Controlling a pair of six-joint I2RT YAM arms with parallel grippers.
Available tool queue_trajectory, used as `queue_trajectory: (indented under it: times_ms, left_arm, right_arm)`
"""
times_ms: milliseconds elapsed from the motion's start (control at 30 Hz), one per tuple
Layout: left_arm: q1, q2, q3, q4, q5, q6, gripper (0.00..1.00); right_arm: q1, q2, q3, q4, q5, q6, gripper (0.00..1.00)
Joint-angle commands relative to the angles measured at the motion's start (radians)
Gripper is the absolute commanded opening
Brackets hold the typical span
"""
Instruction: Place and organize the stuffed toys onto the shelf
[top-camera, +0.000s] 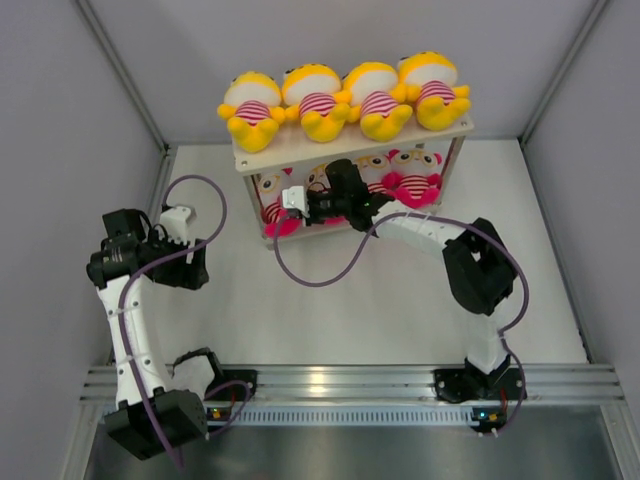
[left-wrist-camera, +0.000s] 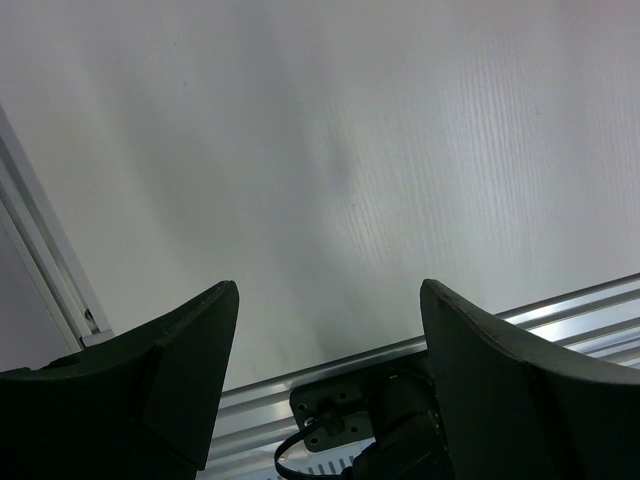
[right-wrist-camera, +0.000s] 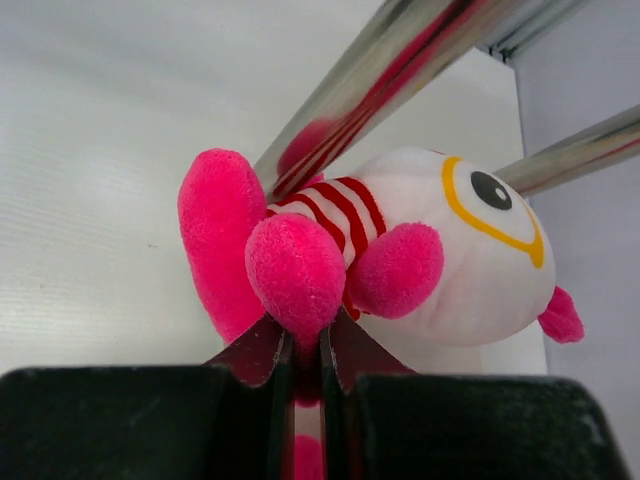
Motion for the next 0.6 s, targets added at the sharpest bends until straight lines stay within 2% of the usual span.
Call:
queue_trajectory:
  times_ms: [0, 133, 267, 433, 533, 567]
  left_arm:
    - [-0.002, 0.001, 0.002, 0.004, -0.001, -0.018, 0.79]
    - [-0.002, 0.010, 0.004, 0.003, 0.004, -0.024, 0.79]
    - [-0.003, 0.013, 0.007, 0.003, 0.005, -0.027, 0.79]
    - [-0.002, 0.006, 0.004, 0.004, 0.002, -0.024, 0.79]
    - [-0.002, 0.006, 0.002, 0.004, 0.001, -0.023, 0.79]
    - [-0.002, 0.007, 0.002, 0.004, 0.002, -0.023, 0.79]
  right_arm:
    - [-0.048, 0.011, -0.045, 0.085, -0.059, 0.049, 0.00]
    - [-0.064, -0.015, -0.120, 0.189, -0.056, 0.100, 0.00]
    - [-0.067, 0.012, -0.096, 0.183, -0.048, 0.114, 0.00]
    - [-0.067, 0.038, -0.077, 0.192, -0.038, 0.141, 0.06]
    - [-0.070, 0.035, -0.076, 0.192, -0.036, 0.149, 0.17]
    - [-0.068, 0.032, -0.076, 0.191, -0.029, 0.152, 0.23]
